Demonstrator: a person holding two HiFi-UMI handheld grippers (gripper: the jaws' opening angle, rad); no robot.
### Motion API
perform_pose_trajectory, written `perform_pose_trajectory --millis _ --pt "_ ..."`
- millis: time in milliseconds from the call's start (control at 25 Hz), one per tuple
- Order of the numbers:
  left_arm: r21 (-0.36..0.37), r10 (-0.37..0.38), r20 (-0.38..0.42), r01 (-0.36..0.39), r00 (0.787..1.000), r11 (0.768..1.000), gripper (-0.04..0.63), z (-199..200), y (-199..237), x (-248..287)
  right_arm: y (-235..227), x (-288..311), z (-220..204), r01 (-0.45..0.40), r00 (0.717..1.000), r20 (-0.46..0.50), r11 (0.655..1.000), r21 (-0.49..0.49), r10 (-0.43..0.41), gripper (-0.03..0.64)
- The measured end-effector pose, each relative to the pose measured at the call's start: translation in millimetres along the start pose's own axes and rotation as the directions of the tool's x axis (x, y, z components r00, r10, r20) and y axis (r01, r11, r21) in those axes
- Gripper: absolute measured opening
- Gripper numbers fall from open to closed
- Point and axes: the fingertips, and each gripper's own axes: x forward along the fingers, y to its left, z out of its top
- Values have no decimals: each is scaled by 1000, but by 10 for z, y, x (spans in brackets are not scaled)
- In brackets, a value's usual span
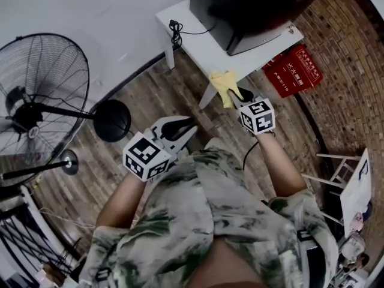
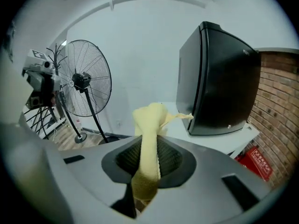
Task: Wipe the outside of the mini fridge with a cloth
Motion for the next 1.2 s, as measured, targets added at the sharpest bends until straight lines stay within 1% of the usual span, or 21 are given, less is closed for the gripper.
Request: perform_pose_trajectory --millis 160,320,520,640,760,960,1080,1200 --pt "-4 1 -4 -1 1000 1000 78 -17 -166 187 -63 -463 -182 -46 998 33 998 47 45 89" --pt "-2 21 -21 -21 1000 1000 78 -25 -388 536 -218 -930 -328 -78 994 88 993 90 70 89" --pt "-18 22 -17 -22 1000 1000 78 6 -892 1102 -410 -1568 -526 -135 984 130 987 85 123 89" --pt "-36 34 -13 -35 999 999 77 -20 -1210 1391 -506 -1921 -698 -177 975 150 981 86 162 89" --pt "-44 51 -8 -51 999 998 61 -73 -1512 1619 -604 -2252 -871 -212 967 160 975 70 199 89" --pt "-56 92 -20 -93 996 994 55 -217 -1908 1835 -749 -2650 -1124 -253 956 175 965 72 237 88" --pt "-60 103 -45 -105 994 993 55 -367 -2082 1863 -772 -2819 -1206 -261 952 187 962 76 243 87" --pt "-47 115 -69 -118 991 992 55 -462 -2218 1913 -792 -3002 -1249 -268 946 204 961 65 250 86"
